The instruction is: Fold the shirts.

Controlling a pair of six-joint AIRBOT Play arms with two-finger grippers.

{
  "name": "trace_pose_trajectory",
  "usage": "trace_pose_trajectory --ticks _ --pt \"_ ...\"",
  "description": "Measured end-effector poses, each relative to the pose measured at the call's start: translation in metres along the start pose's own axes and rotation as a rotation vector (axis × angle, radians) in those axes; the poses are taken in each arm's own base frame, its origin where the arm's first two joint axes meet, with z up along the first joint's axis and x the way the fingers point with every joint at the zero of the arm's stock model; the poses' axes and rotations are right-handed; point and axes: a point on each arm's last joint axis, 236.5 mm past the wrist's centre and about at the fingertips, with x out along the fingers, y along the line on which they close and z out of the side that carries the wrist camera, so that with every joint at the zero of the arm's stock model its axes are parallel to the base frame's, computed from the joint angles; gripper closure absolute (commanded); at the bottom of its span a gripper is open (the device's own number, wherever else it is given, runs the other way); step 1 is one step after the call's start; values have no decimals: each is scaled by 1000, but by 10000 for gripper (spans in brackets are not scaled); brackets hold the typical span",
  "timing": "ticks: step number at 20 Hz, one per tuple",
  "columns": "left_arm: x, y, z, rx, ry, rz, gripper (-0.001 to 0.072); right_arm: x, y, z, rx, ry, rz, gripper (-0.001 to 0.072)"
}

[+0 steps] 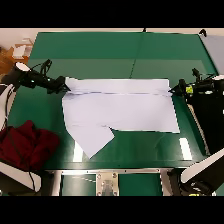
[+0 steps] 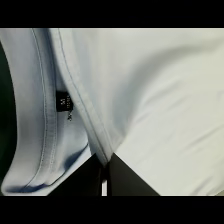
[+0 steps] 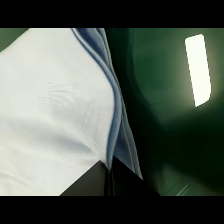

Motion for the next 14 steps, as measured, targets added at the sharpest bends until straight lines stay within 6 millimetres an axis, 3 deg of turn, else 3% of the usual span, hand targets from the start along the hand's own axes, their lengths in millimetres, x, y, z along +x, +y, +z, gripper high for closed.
trace_pose_trajectory --ticks 10,11,12,13,14 --pt "4 2 -5 -15 15 -5 681 -7 -14 -1 -3 9 -57 697" --pt "5 3 -9 -24 26 -6 680 -7 -16 -1 -3 11 -62 631" --pt "7 4 -13 -36 36 -6 673 -7 -17 -1 1 12 -67 496" --pt "8 5 -16 -45 47 -7 402 -7 -16 -2 5 13 -64 476" --pt "9 6 -20 -51 59 -8 229 -8 -16 -2 5 14 -66 476"
